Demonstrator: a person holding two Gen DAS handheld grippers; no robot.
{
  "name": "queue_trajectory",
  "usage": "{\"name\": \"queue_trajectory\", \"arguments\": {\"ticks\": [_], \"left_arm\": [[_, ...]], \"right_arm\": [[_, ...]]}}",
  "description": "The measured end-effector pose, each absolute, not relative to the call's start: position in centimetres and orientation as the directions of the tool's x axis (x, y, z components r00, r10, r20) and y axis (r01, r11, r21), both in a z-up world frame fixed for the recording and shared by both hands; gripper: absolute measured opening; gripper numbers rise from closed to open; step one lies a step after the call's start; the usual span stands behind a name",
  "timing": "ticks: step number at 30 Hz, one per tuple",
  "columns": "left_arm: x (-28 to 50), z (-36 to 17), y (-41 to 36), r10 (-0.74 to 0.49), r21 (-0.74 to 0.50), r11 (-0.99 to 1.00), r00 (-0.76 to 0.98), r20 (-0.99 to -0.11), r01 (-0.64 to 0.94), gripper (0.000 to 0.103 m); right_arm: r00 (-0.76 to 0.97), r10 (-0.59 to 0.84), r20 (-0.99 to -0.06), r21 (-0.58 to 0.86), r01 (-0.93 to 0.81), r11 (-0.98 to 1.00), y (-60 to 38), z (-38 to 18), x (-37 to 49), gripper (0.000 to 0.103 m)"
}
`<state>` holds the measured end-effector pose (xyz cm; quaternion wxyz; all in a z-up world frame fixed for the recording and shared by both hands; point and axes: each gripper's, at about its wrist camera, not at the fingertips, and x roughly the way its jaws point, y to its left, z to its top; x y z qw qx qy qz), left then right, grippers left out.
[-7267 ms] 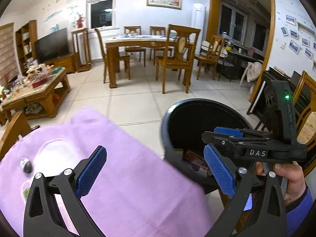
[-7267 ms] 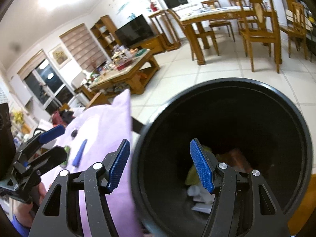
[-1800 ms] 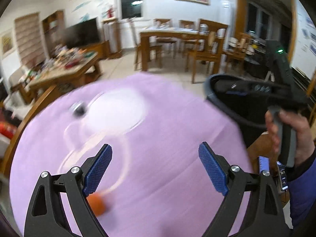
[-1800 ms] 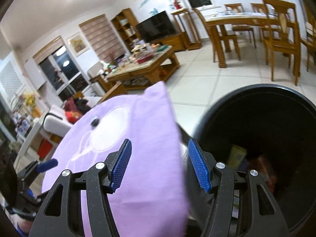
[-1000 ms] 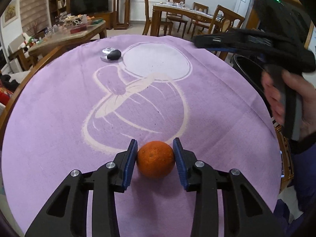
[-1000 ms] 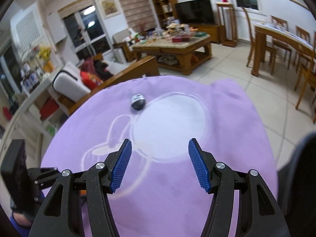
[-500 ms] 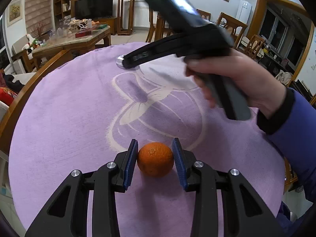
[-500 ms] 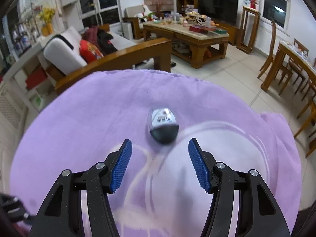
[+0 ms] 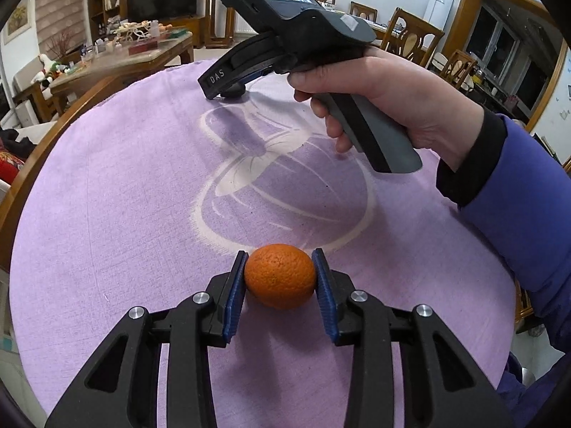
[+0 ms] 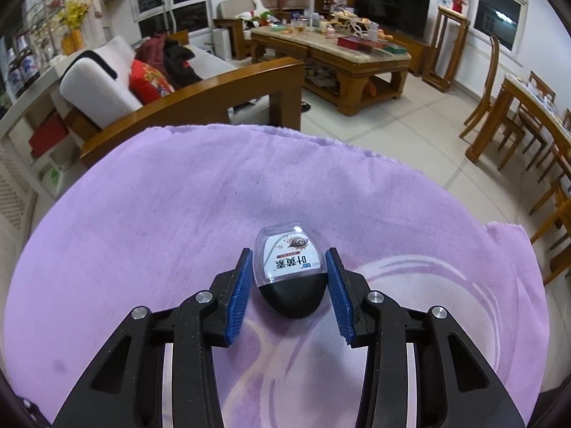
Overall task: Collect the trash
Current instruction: 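Grasp the orange with the left tool while the right tool grasps the small black-and-white bottle, then carry the orange and bottle over the black bin and open both tools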
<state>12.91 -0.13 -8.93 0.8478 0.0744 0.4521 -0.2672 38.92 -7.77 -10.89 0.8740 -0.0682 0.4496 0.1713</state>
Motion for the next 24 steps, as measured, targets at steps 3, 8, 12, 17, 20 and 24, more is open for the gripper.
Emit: {"name": "queue_trajectory", "arguments": {"ticks": [3, 8, 12, 17, 20, 24], "left_arm": [[12.7, -8.5, 0.1, -0.395, -0.122, 0.849, 0.463, -0.793, 0.515, 0.035], [12.5, -7.7, 0.0, -0.394, -0.103, 0.848, 0.49, -0.777, 0.519, 0.035], [12.3, -6.1, -1.0, -0.402, -0.079, 0.843, 0.527, -0.749, 0.532, 0.035], [12.1, -3.9, -3.4, -0.431, -0.058, 0.826, 0.561, -0.707, 0.561, 0.035], [11.6, -2.8, -5.9, -0.462, -0.043, 0.803, 0.575, -0.676, 0.595, 0.035], [11.1, -1.9, -9.0, -0.495, -0.016, 0.768, 0.577, -0.65, 0.64, 0.035]], "right_arm": [[0.528, 0.289, -0.799, 0.096, -0.361, 0.927, -8.9, -10.4, 37.9, 0.041], [0.542, 0.355, -0.762, 0.164, -0.37, 0.915, -10.5, -8.8, 34.8, 0.041], [0.576, 0.401, -0.713, 0.208, -0.372, 0.905, -12.6, -6.8, 31.4, 0.041], [0.629, 0.446, -0.637, 0.273, -0.357, 0.893, -16.8, -4.1, 26.9, 0.041], [0.664, 0.458, -0.592, 0.312, -0.336, 0.889, -19.8, -2.8, 24.6, 0.041], [0.716, 0.451, -0.533, 0.359, -0.291, 0.887, -25.1, -1.3, 20.9, 0.041]]}}
